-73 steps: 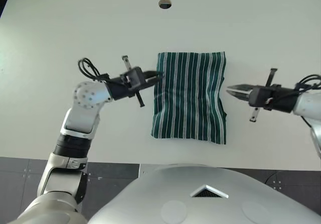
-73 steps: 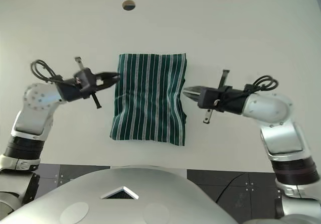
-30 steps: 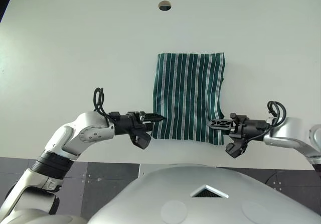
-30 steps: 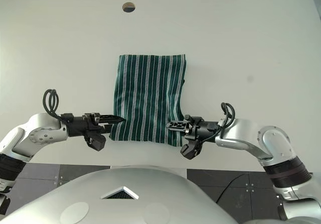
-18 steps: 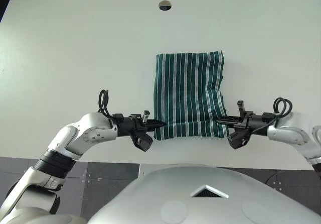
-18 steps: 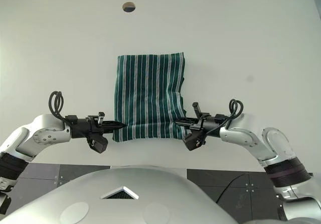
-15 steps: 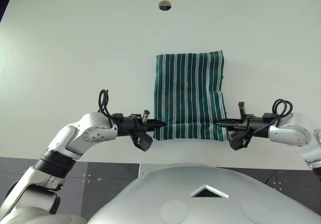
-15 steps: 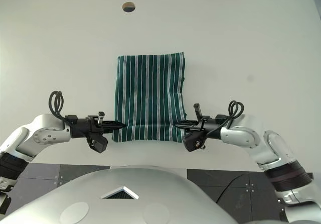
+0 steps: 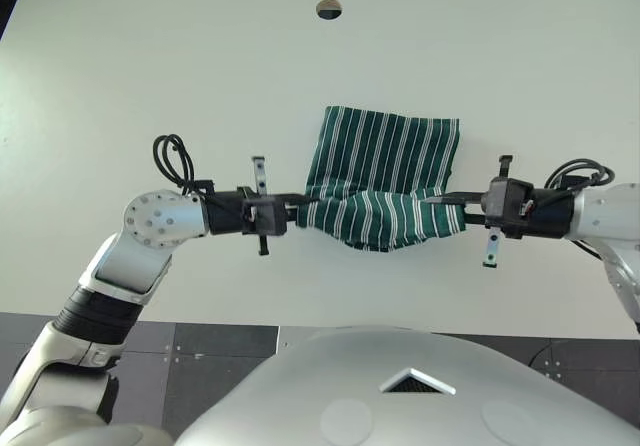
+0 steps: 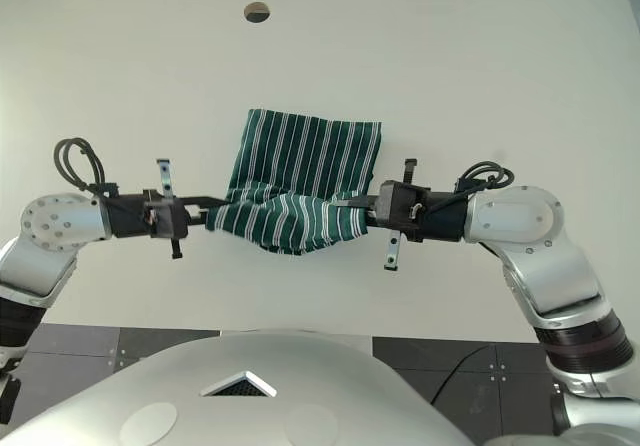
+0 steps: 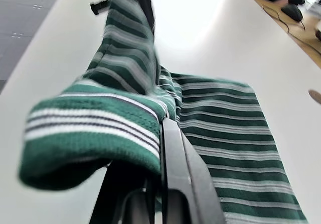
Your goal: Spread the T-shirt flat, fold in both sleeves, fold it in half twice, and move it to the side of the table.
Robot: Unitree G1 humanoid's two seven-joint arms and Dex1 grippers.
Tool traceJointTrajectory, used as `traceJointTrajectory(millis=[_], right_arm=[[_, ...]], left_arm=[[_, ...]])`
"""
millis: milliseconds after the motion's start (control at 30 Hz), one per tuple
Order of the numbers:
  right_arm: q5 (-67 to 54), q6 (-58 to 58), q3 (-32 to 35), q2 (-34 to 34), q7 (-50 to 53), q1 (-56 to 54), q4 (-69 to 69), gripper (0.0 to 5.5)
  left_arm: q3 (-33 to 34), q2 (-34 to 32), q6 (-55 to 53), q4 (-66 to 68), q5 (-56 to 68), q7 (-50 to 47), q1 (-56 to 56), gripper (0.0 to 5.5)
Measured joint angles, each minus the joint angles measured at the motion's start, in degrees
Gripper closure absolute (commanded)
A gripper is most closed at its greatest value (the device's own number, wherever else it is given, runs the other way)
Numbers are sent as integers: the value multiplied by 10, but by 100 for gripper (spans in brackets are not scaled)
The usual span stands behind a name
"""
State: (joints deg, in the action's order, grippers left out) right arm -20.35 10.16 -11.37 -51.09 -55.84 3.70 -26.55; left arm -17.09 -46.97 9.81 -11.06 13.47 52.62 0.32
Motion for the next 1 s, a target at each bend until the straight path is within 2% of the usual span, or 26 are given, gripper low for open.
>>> traceJointTrajectory(millis=[233,400,633,700,733,900,1000], right_arm=[[40,98,-13,23,27,-48,49,539],[-1,226,-3,62,44,-106,94,539],[-78,413,28,124,68,-208,190,539],[-82,439,34,138,75,-230,221,510],[-81,449,36,147,83,-242,239,492],[-78,476,59,188,125,-284,330,405],[-66,473,91,220,179,-302,384,355]], left_arm=[[10,82,-228,14,17,-57,-76,536],[10,127,-314,46,-3,-96,-119,536],[10,179,-366,99,-31,-132,-163,536],[10,192,-374,114,-37,-141,-172,540],[11,200,-379,124,-38,-147,-179,512],[23,226,-394,169,-49,-174,-206,441],[43,252,-407,201,-48,-192,-227,433]])
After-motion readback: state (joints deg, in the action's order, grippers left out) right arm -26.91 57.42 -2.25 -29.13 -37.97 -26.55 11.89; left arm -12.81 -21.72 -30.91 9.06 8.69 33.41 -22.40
